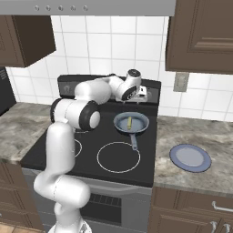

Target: Pick up the butter stick and place it in the pan. Then turn on the burner for the pan.

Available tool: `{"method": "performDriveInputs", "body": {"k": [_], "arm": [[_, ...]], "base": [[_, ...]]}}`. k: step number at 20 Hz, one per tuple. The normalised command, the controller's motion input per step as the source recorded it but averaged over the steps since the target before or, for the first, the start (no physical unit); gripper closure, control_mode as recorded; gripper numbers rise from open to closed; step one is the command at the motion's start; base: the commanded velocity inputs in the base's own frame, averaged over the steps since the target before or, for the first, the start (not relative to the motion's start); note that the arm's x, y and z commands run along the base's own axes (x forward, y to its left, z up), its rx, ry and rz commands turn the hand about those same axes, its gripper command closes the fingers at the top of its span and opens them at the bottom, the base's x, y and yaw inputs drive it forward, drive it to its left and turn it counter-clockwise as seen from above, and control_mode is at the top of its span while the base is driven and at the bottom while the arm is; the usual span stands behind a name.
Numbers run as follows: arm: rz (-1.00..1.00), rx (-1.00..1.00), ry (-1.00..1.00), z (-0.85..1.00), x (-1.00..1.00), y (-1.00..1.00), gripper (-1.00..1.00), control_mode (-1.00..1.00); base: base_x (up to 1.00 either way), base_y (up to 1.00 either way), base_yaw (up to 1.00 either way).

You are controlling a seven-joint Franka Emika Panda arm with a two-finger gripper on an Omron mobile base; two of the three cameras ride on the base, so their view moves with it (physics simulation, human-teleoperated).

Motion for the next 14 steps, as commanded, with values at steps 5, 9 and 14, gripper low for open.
{"method": "performDriveInputs", "body": {"k": [5,9,14], "arm": [[0.0,0.01,-0.18,0.21,0.0,0.0,-1.0,-1.0],[0.0,0.0,-0.18,0.17,0.0,0.0,-1.0,-1.0],[0.0,0.0,-0.15,0.09,0.0,0.0,-1.0,-1.0]], "base": [[0.0,0.0,0.0],[0.0,0.0,0.0],[0.0,0.0,0.0]]}}
